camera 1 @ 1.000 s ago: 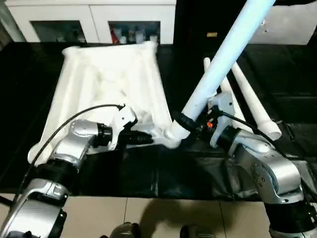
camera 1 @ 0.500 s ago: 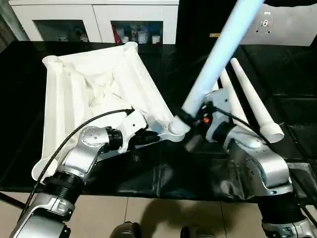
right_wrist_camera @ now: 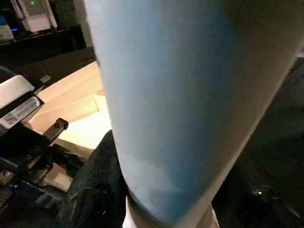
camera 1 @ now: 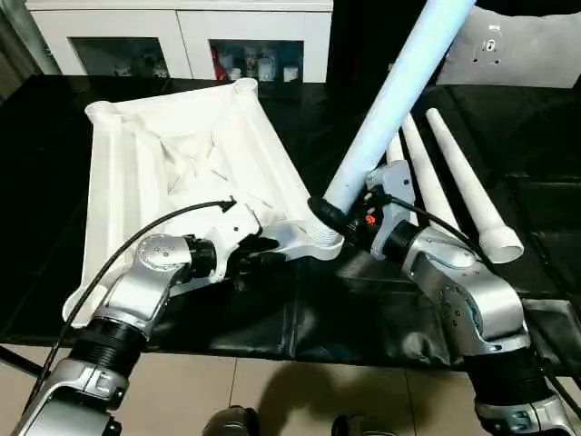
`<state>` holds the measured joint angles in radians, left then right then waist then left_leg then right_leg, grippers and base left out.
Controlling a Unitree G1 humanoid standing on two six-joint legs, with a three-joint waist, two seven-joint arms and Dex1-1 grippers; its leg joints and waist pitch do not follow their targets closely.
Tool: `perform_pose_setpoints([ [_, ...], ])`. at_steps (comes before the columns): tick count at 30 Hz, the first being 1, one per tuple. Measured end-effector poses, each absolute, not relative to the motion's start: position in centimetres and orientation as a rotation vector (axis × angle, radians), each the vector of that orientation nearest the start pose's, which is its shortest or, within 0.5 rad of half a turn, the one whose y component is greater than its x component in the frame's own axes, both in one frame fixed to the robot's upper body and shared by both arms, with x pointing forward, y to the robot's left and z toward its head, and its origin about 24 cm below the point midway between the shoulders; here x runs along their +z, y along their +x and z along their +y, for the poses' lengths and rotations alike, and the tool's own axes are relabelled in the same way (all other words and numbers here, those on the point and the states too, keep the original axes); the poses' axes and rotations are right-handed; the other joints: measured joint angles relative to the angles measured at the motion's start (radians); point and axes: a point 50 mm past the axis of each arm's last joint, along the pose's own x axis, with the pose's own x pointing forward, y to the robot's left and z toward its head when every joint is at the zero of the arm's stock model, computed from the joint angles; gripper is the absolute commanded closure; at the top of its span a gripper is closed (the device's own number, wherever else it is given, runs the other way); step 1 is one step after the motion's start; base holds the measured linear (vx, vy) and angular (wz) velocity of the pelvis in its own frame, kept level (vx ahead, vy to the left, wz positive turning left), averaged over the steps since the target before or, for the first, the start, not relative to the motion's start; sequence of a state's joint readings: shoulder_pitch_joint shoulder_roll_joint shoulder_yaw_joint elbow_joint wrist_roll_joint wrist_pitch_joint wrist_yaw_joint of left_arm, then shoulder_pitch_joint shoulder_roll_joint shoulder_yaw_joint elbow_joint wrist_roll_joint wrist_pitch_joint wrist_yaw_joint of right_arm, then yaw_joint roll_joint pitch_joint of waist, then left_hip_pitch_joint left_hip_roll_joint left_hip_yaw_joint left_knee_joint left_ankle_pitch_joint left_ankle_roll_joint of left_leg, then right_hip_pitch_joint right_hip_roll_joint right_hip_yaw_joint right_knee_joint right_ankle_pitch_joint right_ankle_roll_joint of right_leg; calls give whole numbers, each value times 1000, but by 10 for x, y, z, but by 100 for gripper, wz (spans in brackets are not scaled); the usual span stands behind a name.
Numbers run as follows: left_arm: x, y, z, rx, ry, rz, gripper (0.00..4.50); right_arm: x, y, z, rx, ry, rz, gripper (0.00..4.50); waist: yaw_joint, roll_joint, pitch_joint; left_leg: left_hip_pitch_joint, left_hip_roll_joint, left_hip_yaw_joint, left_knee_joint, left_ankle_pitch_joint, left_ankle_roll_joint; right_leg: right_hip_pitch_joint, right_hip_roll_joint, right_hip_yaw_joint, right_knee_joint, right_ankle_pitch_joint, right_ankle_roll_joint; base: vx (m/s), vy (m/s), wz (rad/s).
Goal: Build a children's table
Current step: Insert table leg to table base
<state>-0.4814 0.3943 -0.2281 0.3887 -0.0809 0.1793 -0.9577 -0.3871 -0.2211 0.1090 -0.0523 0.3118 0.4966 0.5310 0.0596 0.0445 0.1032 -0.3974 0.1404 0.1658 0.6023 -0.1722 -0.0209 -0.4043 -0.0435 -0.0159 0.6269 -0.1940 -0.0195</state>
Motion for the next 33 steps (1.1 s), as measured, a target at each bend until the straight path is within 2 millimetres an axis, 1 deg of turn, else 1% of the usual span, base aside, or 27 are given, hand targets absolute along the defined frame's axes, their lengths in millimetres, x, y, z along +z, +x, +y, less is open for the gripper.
perform_pose_setpoints([
  [1,61,313,142,-1080,312,315,337,112,301,-106,782,38,101,260,0,0,0,0,0,0,0,0,0,0,0,0,0,0,0,0,0,0],
  [3,61,313,141,-1088,308,312,337,112,301,-106,782,37,101,260,1,0,0,0,0,0,0,0,0,0,0,0,0,0,0,0,0,0],
  [6,61,315,140,-1093,322,314,380,109,302,-108,776,39,112,260,3,1,0,0,0,0,0,0,0,0,0,0,0,0,0,0,0,0],
  [9,60,316,139,-1104,334,321,401,109,302,-108,776,39,114,260,3,1,-1,1,0,0,0,0,0,1,0,0,0,0,0,0,0,0],
  [12,61,317,138,-1120,347,332,411,109,302,-108,778,39,114,260,3,1,-1,3,0,0,0,0,0,3,-1,0,0,0,0,0,0,0],
  [18,61,319,136,-1138,376,344,411,109,302,-109,782,34,115,260,4,1,-1,3,0,1,0,0,0,3,-1,0,0,0,0,0,0,0],
  [19,61,320,135,-1140,379,348,383,109,302,-109,782,34,115,260,5,2,-1,3,0,1,0,0,0,3,-1,0,0,0,0,0,0,0],
  [22,61,321,134,-1140,375,358,372,109,302,-109,783,34,114,260,5,3,-2,3,0,1,0,0,0,3,-1,0,0,0,0,0,0,0],
  [23,61,322,134,-1137,377,357,349,109,302,-109,783,33,115,260,5,3,-2,4,0,1,0,0,0,4,-1,0,0,0,0,0,0,0],
  [25,61,322,133,-1134,375,357,341,109,302,-110,783,32,115,260,5,3,-2,4,0,1,0,0,0,4,-1,0,0,0,0,0,0,0],
  [29,61,322,133,-1139,360,362,338,109,302,-110,788,30,116,260,5,4,-2,4,0,2,0,0,0,4,-2,0,0,0,0,0,0,0],
  [30,61,322,133,-1141,358,364,365,109,302,-110,789,30,116,260,5,4,-2,4,0,2,0,0,0,4,-2,0,0,0,0,0,0,0],
  [31,61,322,133,-1144,356,365,372,109,302,-110,789,29,116,260,5,4,-2,4,0,2,0,0,0,4,-2,0,0,0,0,0,0,0],
  [33,61,322,133,-1145,354,365,372,109,302,-110,789,29,116,260,5,4,-2,4,0,2,0,0,0,4,-2,0,-1,0,0,0,0,0],
])
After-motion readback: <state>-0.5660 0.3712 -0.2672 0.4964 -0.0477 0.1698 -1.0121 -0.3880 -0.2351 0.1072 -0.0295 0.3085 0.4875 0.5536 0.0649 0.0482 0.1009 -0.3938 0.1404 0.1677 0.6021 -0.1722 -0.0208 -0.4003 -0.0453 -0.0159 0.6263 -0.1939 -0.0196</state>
